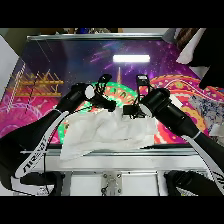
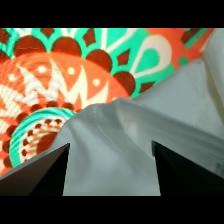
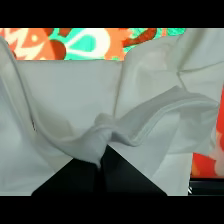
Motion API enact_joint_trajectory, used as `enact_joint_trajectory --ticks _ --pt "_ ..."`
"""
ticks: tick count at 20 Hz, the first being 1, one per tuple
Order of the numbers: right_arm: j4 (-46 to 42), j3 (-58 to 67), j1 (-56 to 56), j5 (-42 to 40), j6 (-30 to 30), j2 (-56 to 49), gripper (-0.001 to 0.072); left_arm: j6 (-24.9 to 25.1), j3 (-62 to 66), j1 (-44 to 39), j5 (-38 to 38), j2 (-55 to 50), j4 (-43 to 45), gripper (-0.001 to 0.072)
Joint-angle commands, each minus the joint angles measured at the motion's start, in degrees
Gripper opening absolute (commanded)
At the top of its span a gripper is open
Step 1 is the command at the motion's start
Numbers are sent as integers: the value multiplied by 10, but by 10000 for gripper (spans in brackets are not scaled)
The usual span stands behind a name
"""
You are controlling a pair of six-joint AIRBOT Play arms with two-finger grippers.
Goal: Fold the clothes and pants, and hang the long-sleeved shirts on hangers.
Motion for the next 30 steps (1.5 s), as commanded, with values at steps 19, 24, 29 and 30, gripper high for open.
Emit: enact_joint_trajectory --ticks 19,24,29,30 --pt "-11 7 -5 35 -34 42 12 -30 6 23 -3 -9 50 11" --pt "-13 160 -73 111 -69 41 11 0 97 36 -109 149 72 12" --pt "-2 185 -26 221 -60 49 12 -30 -8 -32 -194 283 66 12" --pt "-2 178 -6 246 -60 49 12 -38 -46 -49 -197 305 62 12"
